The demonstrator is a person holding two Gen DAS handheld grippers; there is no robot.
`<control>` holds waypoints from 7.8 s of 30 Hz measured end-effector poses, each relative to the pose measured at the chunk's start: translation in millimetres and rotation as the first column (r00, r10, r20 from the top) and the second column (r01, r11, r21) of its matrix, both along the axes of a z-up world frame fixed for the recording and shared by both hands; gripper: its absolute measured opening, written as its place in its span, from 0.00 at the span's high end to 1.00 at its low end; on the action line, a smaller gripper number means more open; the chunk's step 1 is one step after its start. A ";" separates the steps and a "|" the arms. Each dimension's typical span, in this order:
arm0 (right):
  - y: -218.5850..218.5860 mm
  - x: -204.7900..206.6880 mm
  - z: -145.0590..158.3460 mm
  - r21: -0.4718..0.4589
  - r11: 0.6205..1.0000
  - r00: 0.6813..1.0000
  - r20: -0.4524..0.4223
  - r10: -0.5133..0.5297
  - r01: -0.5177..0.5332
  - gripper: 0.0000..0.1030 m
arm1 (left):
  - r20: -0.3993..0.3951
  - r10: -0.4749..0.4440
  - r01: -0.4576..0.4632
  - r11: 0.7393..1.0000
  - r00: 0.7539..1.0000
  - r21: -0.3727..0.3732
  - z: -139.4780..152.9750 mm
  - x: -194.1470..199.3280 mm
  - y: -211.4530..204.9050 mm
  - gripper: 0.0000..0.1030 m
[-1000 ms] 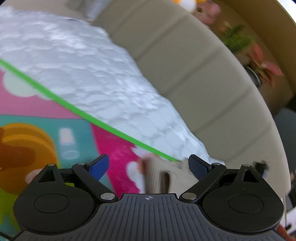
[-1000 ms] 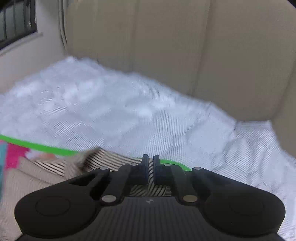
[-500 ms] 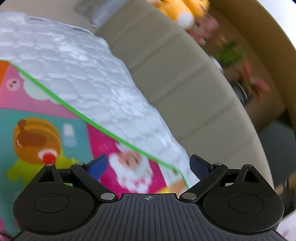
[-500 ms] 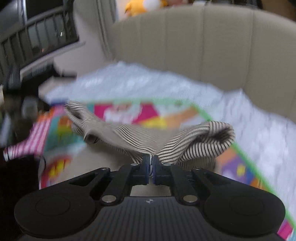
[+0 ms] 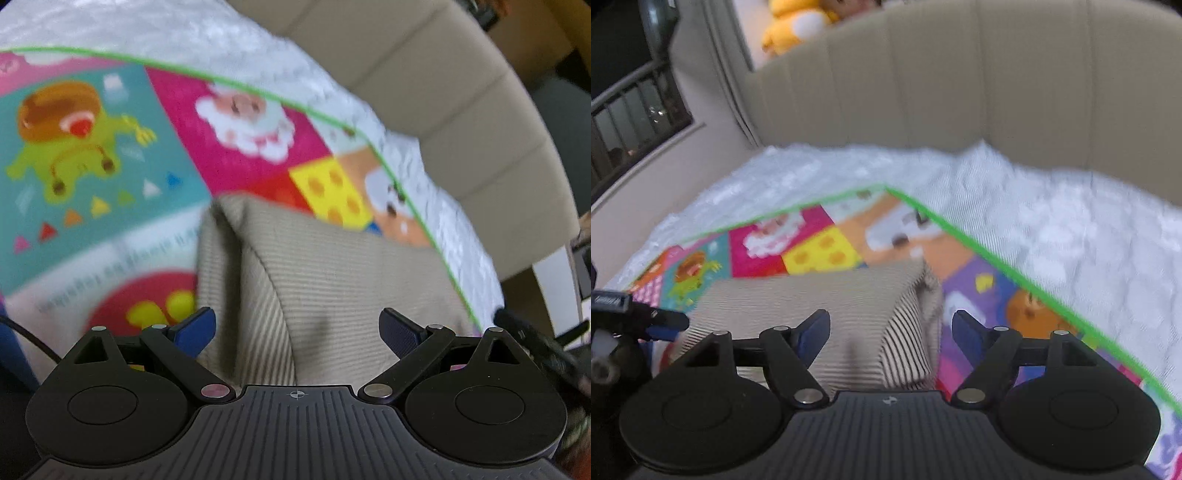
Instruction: Fold clothes
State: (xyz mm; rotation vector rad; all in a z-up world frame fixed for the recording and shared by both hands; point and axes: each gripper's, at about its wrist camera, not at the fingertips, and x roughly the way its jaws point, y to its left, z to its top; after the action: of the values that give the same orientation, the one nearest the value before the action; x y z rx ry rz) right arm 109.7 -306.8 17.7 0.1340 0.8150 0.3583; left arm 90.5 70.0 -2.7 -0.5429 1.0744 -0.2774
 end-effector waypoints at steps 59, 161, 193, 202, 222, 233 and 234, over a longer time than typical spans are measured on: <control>7.7 -40.1 -31.8 -0.050 0.988 0.989 -0.018 -0.144 0.143 0.03 | -0.160 0.100 -0.116 0.989 0.982 -0.091 -43.7 48.6 -6.1 0.57; 79.7 -56.6 -53.2 -0.004 0.994 0.984 -0.143 -0.106 0.107 0.00 | -0.057 -0.376 0.360 0.816 0.925 0.452 -24.2 -22.4 -50.1 0.00; 115.7 -53.2 -39.4 -0.251 0.968 0.990 -0.137 -0.019 -0.016 0.00 | -0.007 -0.322 0.295 0.859 0.947 0.419 -23.0 -19.1 -38.1 0.00; 156.3 -98.9 0.7 -0.419 0.870 0.929 0.139 0.343 -0.259 0.12 | -0.004 -0.308 0.283 0.871 0.952 0.402 -23.5 -17.4 -34.7 0.00; 127.3 -25.0 -23.6 0.027 0.994 0.980 -0.165 0.111 -0.107 0.31 | 0.177 -0.170 0.125 0.962 0.969 0.241 5.0 -14.8 11.7 0.00; 123.8 -21.8 -37.0 0.073 0.994 0.976 -0.196 0.093 -0.080 0.28 | 0.150 -0.415 0.348 0.875 0.897 0.335 -3.6 -29.9 -31.3 0.00; 123.4 -24.4 -35.0 0.064 0.994 0.977 -0.187 0.103 -0.093 0.28 | 0.137 -0.434 0.365 0.861 0.890 0.355 -6.0 -30.9 -36.2 0.00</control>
State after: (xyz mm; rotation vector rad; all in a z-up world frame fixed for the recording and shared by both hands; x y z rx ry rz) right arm 85.3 -183.4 -17.3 0.1821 1.0034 0.4663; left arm 59.6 33.7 -8.7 0.0143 0.9899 -0.5058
